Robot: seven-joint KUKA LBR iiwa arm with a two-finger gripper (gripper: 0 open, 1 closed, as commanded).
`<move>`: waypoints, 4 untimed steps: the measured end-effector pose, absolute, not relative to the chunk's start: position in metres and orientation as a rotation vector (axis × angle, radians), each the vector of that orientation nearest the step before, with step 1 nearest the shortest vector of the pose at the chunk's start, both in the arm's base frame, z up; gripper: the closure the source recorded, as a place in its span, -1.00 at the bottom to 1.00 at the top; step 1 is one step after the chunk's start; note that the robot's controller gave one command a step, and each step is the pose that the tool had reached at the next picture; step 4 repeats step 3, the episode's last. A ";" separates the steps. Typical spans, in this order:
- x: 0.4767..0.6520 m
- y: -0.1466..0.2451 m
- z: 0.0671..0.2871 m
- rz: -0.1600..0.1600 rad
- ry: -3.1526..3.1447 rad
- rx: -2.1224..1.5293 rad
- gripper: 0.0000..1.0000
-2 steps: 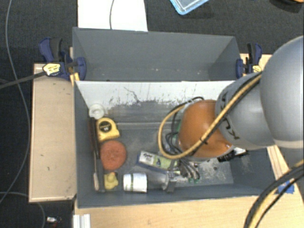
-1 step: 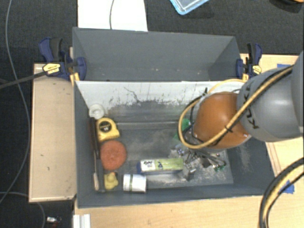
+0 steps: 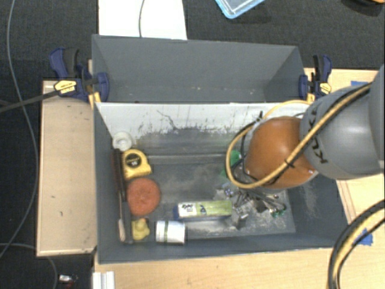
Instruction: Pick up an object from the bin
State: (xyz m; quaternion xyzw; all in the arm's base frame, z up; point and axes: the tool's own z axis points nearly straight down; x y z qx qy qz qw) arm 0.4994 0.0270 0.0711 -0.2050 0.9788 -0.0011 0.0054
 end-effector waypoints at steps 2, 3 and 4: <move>0.554 -0.014 0.142 0.002 2.981 -0.975 1.00; 0.569 -0.029 0.229 -0.002 3.043 -0.752 1.00; 0.569 -0.029 0.229 -0.002 3.043 -0.752 1.00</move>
Offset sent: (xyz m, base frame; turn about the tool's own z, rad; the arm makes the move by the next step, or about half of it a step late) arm 0.0492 -0.0096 0.1348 -0.3655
